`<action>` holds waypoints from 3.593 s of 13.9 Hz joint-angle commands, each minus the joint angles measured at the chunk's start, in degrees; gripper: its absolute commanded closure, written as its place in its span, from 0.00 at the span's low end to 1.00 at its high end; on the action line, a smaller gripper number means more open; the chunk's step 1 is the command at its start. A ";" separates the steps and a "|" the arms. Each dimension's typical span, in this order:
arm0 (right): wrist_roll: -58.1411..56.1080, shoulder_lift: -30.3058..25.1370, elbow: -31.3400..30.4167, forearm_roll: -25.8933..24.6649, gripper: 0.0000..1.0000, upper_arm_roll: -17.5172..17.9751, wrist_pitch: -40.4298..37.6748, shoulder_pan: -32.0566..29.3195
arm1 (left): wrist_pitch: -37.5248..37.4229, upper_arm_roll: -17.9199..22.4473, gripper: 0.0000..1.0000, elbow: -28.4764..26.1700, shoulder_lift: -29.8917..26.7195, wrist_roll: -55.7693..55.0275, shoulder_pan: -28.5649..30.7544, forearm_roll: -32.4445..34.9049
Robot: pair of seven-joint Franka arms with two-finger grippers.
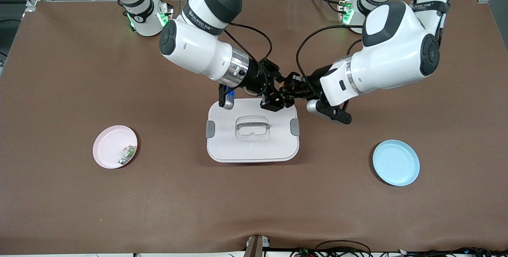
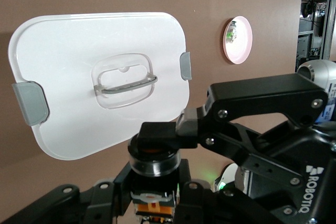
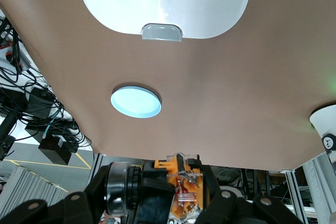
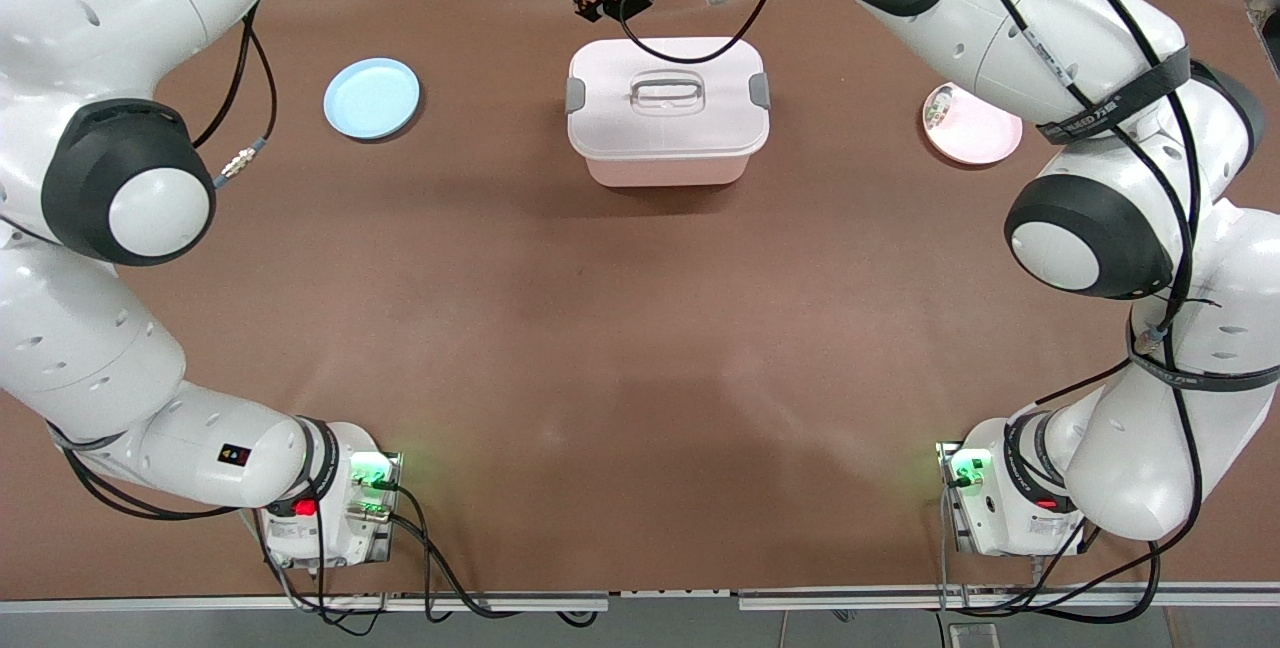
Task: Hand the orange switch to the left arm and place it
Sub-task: 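Close the left gripper on the switch and open the right gripper, then carry the switch to the blue plate while the right gripper withdraws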
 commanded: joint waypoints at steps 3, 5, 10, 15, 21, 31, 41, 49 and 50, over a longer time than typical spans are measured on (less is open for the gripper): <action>0.28 0.80 1.66 0.71 0.00 -0.24 -0.71 0.32 | -0.52 0.03 1.00 -0.22 -0.92 1.22 1.25 -0.80; -0.86 0.71 1.66 0.79 0.00 -0.24 -1.06 0.24 | -0.52 0.03 1.00 -0.22 -0.74 1.22 1.34 -0.71; -6.02 -0.51 1.40 0.71 0.00 -0.50 -5.08 -1.69 | -0.87 0.21 1.00 -0.30 -0.65 1.13 2.04 0.08; -17.97 -6.04 -2.37 -3.14 0.00 -0.77 -17.83 -6.52 | -3.42 0.39 1.00 -0.48 -0.13 4.20 6.61 4.72; -40.37 -16.15 -13.53 -10.79 0.00 -0.86 -27.58 -12.85 | -5.70 1.00 1.00 -1.01 2.06 13.68 13.54 6.85; -76.95 -26.35 -26.62 -33.90 0.00 -0.94 -37.36 -25.85 | -5.62 1.00 1.00 -0.92 6.29 33.06 17.85 30.65; -94.82 -31.72 -28.76 -41.39 0.00 -1.03 -40.52 -39.92 | 4.12 0.83 1.00 -0.83 15.95 57.88 19.36 49.37; -95.78 -31.10 -20.49 -41.22 0.00 -1.12 -39.38 -44.94 | 18.02 1.00 1.00 -1.01 23.34 85.32 25.42 51.41; -97.88 -31.02 -20.40 -41.22 0.00 -1.12 -39.38 -44.94 | 18.98 1.00 1.00 -1.18 23.69 85.50 25.33 52.37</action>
